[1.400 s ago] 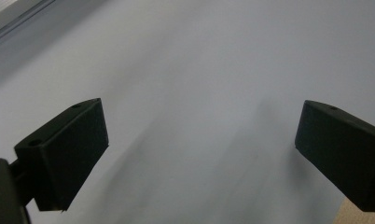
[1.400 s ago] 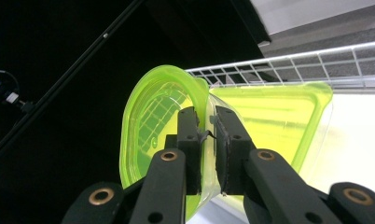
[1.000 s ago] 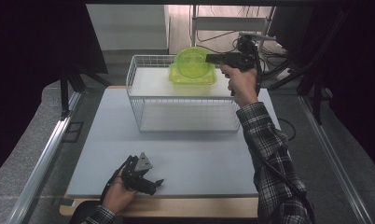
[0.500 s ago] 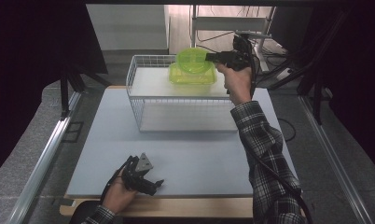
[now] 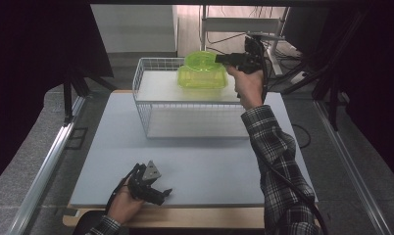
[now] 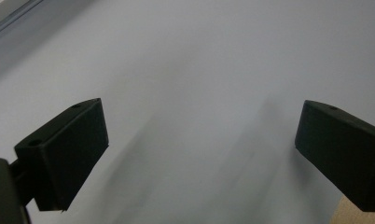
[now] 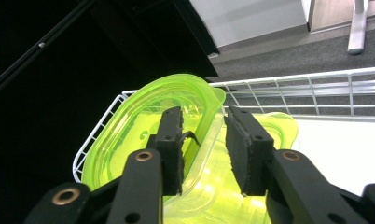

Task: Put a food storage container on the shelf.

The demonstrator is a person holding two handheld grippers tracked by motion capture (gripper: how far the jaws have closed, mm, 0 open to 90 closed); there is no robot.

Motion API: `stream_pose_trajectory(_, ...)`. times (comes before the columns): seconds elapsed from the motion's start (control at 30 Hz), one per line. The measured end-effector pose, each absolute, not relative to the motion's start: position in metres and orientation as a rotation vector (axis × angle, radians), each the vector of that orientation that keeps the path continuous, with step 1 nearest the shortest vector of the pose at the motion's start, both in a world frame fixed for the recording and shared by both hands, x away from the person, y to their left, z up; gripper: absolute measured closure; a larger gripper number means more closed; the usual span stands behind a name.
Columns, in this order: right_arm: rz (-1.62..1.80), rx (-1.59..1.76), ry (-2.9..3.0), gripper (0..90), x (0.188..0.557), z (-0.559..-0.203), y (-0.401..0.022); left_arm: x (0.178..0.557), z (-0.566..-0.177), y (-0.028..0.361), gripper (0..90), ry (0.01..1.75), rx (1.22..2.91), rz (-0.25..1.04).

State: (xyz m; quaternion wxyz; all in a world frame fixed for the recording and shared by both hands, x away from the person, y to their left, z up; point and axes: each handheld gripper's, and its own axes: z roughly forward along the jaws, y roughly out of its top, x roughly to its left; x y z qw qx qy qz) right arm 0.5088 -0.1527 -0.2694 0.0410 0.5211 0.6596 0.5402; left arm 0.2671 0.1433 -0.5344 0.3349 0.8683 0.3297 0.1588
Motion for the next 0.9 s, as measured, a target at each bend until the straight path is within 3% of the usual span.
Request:
stream_pose_trajectory(0.37, 1.683, 1.529, 2.066, 46.3, 0.499, -0.268, -0.166, 0.267, -0.534, 0.144, 2.6, 0.861, 2.258, 0.41)
stream_pose_trajectory(0.9, 1.656, 1.401, 2.126, 33.7, 0.478, -0.271, -0.177, 0.267, -0.534, 0.143, 2.4, 0.86, 2.261, 0.409)
